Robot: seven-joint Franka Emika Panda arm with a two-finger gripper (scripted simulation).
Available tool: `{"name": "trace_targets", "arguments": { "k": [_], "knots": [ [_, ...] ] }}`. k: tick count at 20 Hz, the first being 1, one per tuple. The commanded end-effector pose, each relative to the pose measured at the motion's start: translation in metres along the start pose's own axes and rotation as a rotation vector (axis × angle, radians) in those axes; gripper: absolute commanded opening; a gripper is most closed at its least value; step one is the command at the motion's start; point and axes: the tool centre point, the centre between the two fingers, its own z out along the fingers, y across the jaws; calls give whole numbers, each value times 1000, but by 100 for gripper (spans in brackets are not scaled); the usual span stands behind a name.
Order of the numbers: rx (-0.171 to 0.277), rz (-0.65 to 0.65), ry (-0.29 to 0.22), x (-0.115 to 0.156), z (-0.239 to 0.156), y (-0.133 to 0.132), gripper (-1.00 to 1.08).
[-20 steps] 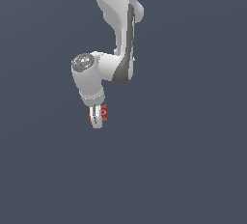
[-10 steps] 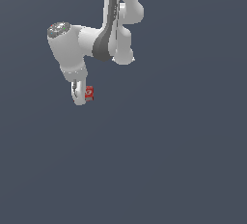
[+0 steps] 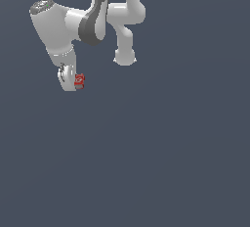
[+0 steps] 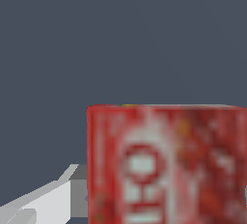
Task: Pick up the object and move it to a goal position.
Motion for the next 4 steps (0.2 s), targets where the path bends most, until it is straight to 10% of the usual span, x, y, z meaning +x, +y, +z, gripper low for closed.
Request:
{"name": "trace_targets", "arguments": {
  "k": [1, 4],
  "knots": [
    [-1, -1, 0, 5, -6, 6, -100],
    [-1, -1, 1, 6, -8, 8, -100]
  ]
}}
